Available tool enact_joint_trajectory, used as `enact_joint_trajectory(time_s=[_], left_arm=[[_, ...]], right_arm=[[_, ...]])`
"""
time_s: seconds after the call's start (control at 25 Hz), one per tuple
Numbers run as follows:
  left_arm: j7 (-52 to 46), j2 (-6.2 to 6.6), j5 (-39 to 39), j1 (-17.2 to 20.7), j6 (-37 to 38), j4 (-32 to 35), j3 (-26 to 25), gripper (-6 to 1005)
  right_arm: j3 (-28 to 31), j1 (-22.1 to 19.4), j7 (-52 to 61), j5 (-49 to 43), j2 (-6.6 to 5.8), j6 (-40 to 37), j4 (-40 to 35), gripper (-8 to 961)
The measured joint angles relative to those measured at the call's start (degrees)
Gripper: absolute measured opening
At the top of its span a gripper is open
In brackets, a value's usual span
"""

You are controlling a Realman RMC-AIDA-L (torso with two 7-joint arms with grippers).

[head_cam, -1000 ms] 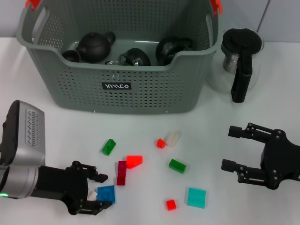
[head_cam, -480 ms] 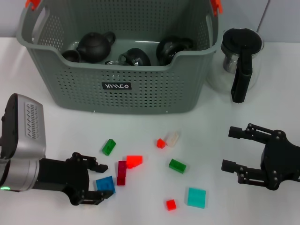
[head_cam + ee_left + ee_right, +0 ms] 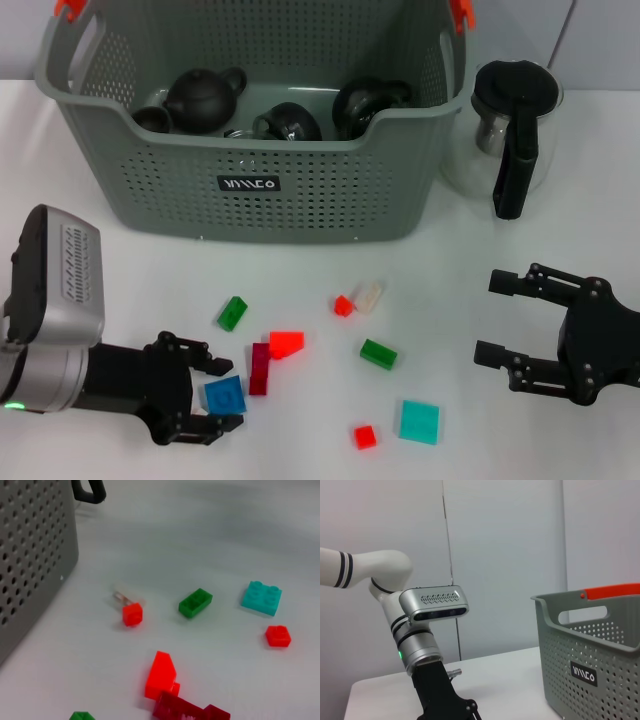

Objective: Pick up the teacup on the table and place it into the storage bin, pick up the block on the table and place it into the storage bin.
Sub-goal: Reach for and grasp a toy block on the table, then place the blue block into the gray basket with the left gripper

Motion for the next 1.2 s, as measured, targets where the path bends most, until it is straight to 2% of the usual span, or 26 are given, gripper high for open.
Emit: enact_joint_trajectory(time_s=[0.36,0.56,0.88,0.92,0.96,1.04,1.2], left_arm=[[-2.4,0.41,0.9,-0.5,0.1,-0.2,0.1,623],[-3.1,0.18,2.7,-1.0,-0.1,-0.4,0.0,404],[-3.2,0.26,1.8,-1.0,4.7,-3.6,-3.0,405],[-3.2,0.29,1.2,-1.1,7.0,-4.8,-5.0,405],[-3.0,0.59,-1.1,-1.9,13.6,-7.2,-10.4,405],[-2.8,1.01,-3.8,-3.1,19.7,-8.7,-16.1,404],[-6.6,2.77,-11.9,-7.7,27.8,-10.4,-27.5,404]], right_arm=[[0.0,0.1,0.0,0.0,-0.03,0.1,0.0,824],[0.0,0.2,0.0,0.0,0.00,0.1,0.0,823],[0.0,0.1,0.0,0.1,-0.02,-0.2,0.0,823],[0.0,0.1,0.0,0.1,-0.06,-0.3,0.0,823],[0.0,0.2,0.0,0.1,-0.09,-0.4,0.0,823],[0.0,0.2,0.0,0.1,-0.11,-0.4,0.0,822],[0.0,0.3,-0.2,0.1,0.03,-0.5,0.0,822]])
